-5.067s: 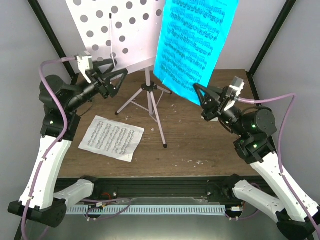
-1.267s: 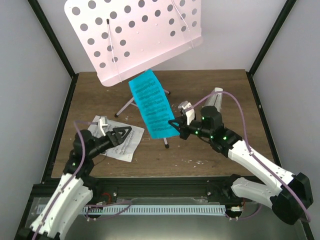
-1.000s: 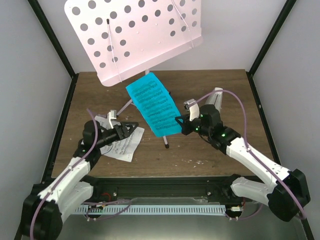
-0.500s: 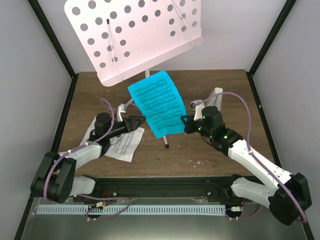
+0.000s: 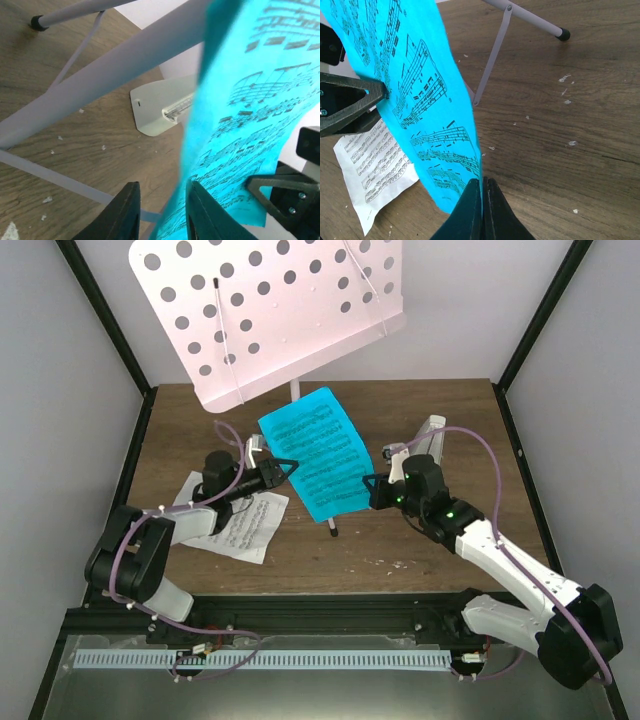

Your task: Pack up the instrument practice props

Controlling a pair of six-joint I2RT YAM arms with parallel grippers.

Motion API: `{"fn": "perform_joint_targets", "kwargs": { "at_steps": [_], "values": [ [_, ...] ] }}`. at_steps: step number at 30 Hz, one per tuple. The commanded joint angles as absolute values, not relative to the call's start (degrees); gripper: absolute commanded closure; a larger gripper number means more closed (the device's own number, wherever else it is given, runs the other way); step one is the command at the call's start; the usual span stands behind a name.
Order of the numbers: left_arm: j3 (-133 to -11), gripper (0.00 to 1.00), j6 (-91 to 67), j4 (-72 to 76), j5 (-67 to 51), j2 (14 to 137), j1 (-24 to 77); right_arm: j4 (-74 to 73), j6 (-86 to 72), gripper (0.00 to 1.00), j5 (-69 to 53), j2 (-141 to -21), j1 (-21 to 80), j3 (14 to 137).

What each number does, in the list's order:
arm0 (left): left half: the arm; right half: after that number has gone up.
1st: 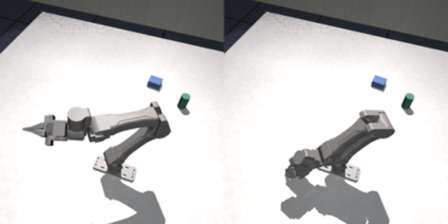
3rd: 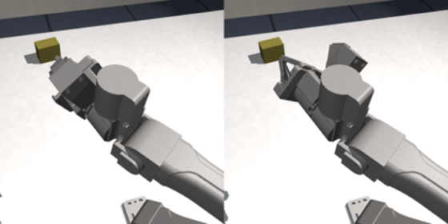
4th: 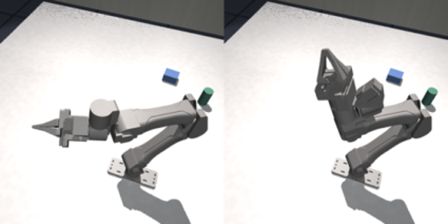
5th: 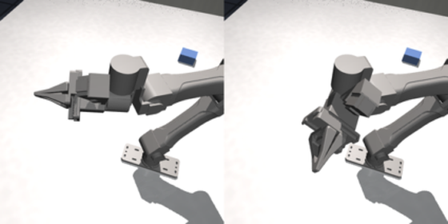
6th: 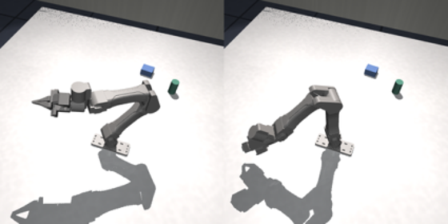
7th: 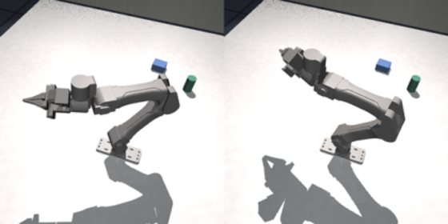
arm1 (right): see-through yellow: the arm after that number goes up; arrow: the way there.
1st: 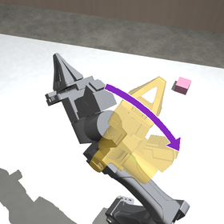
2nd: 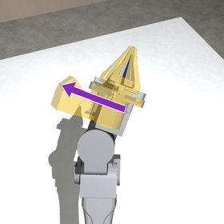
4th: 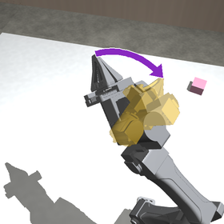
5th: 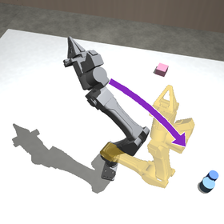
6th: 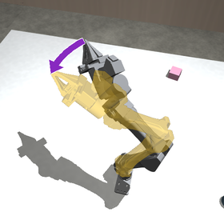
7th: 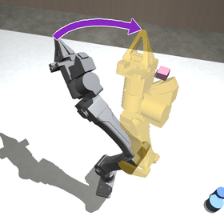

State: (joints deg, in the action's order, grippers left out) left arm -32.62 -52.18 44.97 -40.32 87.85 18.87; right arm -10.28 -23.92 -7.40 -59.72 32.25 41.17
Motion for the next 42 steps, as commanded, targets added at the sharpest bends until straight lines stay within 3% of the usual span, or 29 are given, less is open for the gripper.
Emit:
{"fn": "perform_joint_targets", "kwargs": {
  "at_steps": [1, 3, 4, 7, 9, 12, 15, 25, 38, 40, 41, 42],
  "values": [
    [-33.2, 0.85, -52.6, 49.5, -41.4, 87.7, 19.3, -9.5, -24.4, 0.99, -6.9, -58.8, 31.6, 41.3],
    [-32.3, 0.99, -52.6, 48.6, -40.5, 86.4, 19.2, -9.2, -24.5, 0.99, -6.5, -58.4, 31.6, 41.1],
    [-31.8, 1.00, -52.5, 48.1, -40.0, 85.5, 19.1, -8.9, -24.6, 0.96, -6.3, -58.1, 31.6, 40.9],
    [-29.8, 1.00, -51.8, 45.8, -38.5, 82.1, 18.8, -8.2, -24.6, 0.77, -5.6, -57.1, 31.6, 40.4],
    [-28.3, 1.00, -51.2, 43.6, -37.5, 79.6, 18.1, -7.7, -24.6, 0.57, -5.2, -56.3, 31.6, 39.9],
    [-25.3, 1.00, -51.5, 37.4, -35.5, 75.1, 15.1, -7.6, -24.7, 0.16, -3.7, -55.6, 31.5, 39.3],
    [-20.9, 1.00, -53.4, 31.7, -34.1, 68.8, 8.2, -8.1, -25.0, 0.01, -1.4, -55.1, 31.5, 39.1],
    [-17.4, 1.00, -48.4, -1.7, -24.0, 47.4, -18.1, -8.7, -26.0, 0.00, 3.3, -55.2, 31.5, 38.6],
    [-23.0, 1.00, -41.5, -10.5, -21.4, 59.4, -23.2, -9.0, -26.7, 0.00, 3.3, -53.4, 31.5, 39.0],
    [-23.1, 0.92, -41.1, -10.8, -20.6, 59.6, -23.3, -7.6, -25.7, 0.00, 1.8, -51.6, 31.5, 38.5],
    [-23.2, 0.85, -40.9, -11.1, -20.1, 59.3, -23.3, -6.9, -25.5, 0.00, 1.3, -50.3, 31.5, 38.1],
    [-23.3, 0.71, -40.7, -11.3, -19.7, 58.9, -23.3, -6.1, -25.3, 0.00, 0.9, -49.2, 31.5, 37.7]
  ]
}}
